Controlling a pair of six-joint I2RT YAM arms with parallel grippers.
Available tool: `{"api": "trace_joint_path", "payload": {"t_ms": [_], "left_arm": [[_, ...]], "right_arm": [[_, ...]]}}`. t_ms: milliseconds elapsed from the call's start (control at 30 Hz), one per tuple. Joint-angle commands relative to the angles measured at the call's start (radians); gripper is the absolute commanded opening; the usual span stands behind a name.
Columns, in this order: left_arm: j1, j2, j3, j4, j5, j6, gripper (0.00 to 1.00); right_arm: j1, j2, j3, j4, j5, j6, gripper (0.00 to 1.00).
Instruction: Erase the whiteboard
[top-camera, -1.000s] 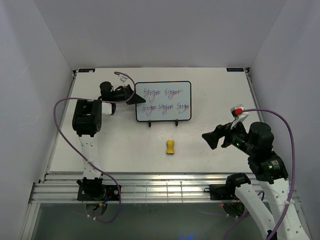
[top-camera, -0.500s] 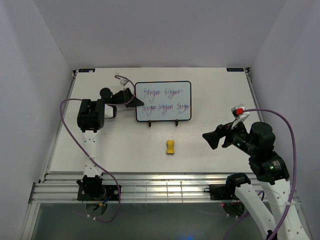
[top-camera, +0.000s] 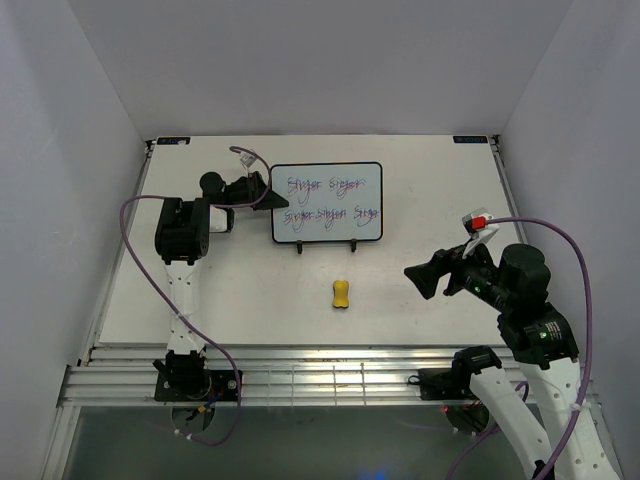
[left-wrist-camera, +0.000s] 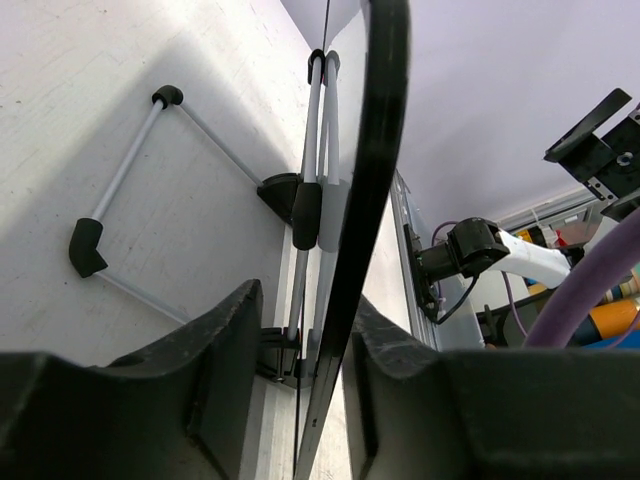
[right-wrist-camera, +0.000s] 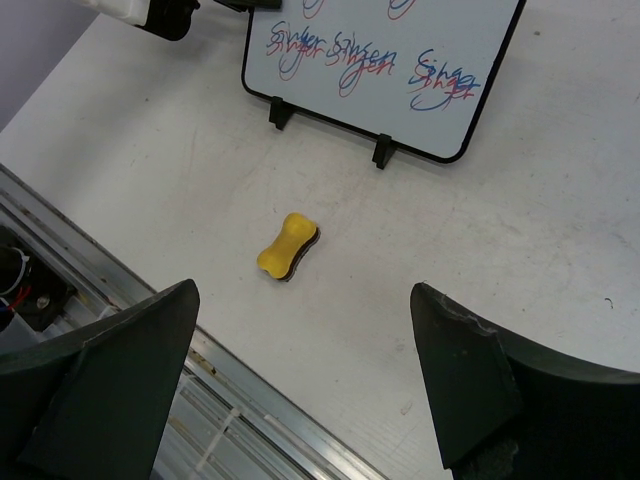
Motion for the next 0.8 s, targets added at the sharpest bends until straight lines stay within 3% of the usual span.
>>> {"api": "trace_joint_path", "payload": {"t_ms": [0,67,233,400,533,600,633,767], "left_arm": [[-0.006,-0.036,0.023,0.024,-0.002,0.013,0.45],[-0.006,-0.032,0.019,0.024,-0.002,0.013,0.38],[-0.007,-0.019,0.02,0.035,-0.001,0.005,0.34],[-0.01,-0.035,0.016,0.053,-0.004,-0.006,0.0],[-0.01,-0.061,-0.004,0.076,-0.008,-0.012,0.0],[-0.009,-0.077,-0.009,0.11,-0.018,-0.035,0.0],[-0.01,-0.085,-0.01,0.142,-0.028,-0.047,0.0],[-0.009,-0.137,-0.012,0.151,-0.064,-0.057,0.0]], "right_arm": [[0.002,-0.005,0.002,0.042,-0.027,0.011,0.91],[0.004,-0.007,0.001,0.04,-0.029,0.012,0.91],[0.004,-0.008,0.001,0.037,-0.021,0.009,0.91],[0.002,-0.013,-0.013,0.043,-0.026,0.008,0.91],[0.004,-0.027,-0.022,0.061,-0.049,0.007,0.93],[0.002,-0.039,-0.028,0.084,-0.066,0.011,0.99],[0.004,-0.047,-0.036,0.097,-0.067,0.017,0.91],[0.004,-0.12,-0.071,0.163,0.006,0.11,0.9]]}}
